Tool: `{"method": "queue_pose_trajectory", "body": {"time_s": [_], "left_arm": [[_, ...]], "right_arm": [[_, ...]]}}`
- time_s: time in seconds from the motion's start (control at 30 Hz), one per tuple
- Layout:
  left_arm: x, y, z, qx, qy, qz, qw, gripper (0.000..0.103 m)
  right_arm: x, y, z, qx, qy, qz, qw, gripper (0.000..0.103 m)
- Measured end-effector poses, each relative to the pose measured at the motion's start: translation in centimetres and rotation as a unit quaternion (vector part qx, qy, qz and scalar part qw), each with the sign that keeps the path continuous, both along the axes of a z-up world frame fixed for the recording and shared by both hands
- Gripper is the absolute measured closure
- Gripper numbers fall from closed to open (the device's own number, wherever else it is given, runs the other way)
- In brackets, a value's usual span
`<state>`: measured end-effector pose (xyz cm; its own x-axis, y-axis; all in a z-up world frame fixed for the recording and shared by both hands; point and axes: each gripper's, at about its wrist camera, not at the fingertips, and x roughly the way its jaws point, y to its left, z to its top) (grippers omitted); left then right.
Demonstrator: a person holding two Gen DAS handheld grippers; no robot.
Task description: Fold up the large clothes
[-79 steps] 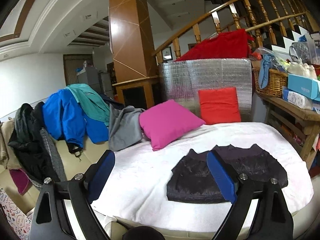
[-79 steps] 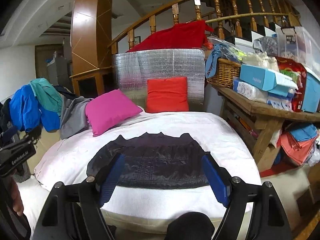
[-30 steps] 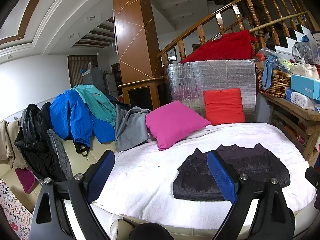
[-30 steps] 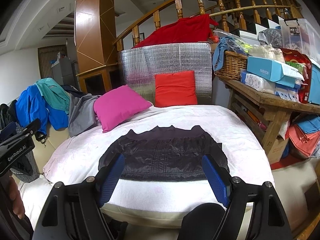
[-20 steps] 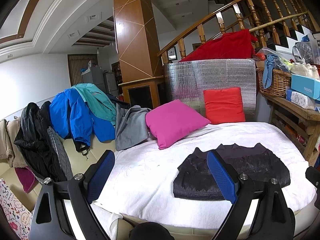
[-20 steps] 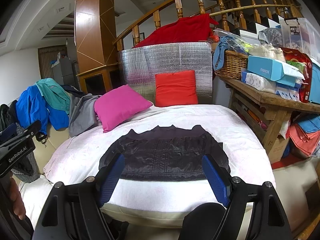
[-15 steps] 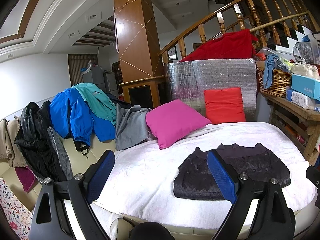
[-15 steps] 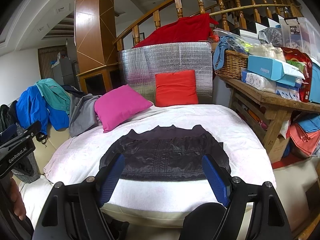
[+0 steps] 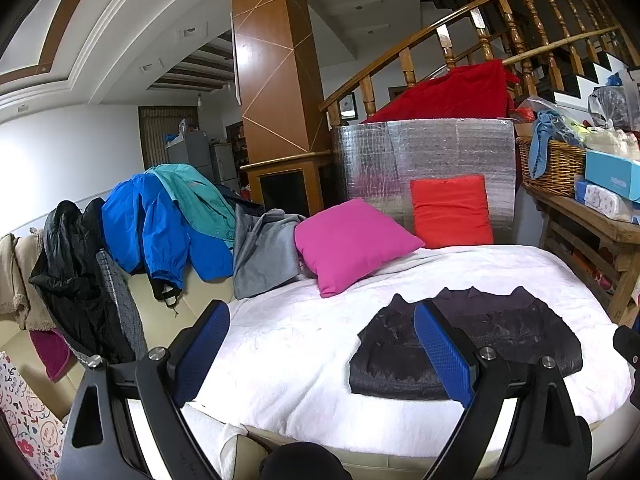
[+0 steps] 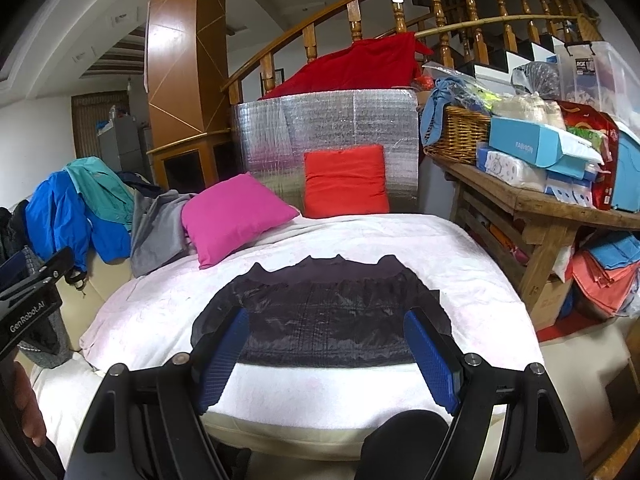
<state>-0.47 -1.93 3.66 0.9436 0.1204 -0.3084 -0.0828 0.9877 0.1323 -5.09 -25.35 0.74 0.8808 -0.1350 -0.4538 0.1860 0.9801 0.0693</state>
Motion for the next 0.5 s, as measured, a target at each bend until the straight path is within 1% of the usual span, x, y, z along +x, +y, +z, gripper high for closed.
{"method": "queue_pose_trajectory", "body": {"time_s": [0.2, 0.5], "left_arm": [[0.3, 0.3, -0.4, -0.003, 0.003, 0.005, 1.0, 0.009], [1.8, 1.3, -1.6, -0.011, 0.023, 0.015, 0.9996, 0.009]], "right_arm": [[0.3, 0.5, -0.3, -0.004, 0.003, 0.001, 1.0, 0.021], [2.2, 0.5, -0.7, -0.004, 0.012, 0.001, 1.0, 0.021]]}}
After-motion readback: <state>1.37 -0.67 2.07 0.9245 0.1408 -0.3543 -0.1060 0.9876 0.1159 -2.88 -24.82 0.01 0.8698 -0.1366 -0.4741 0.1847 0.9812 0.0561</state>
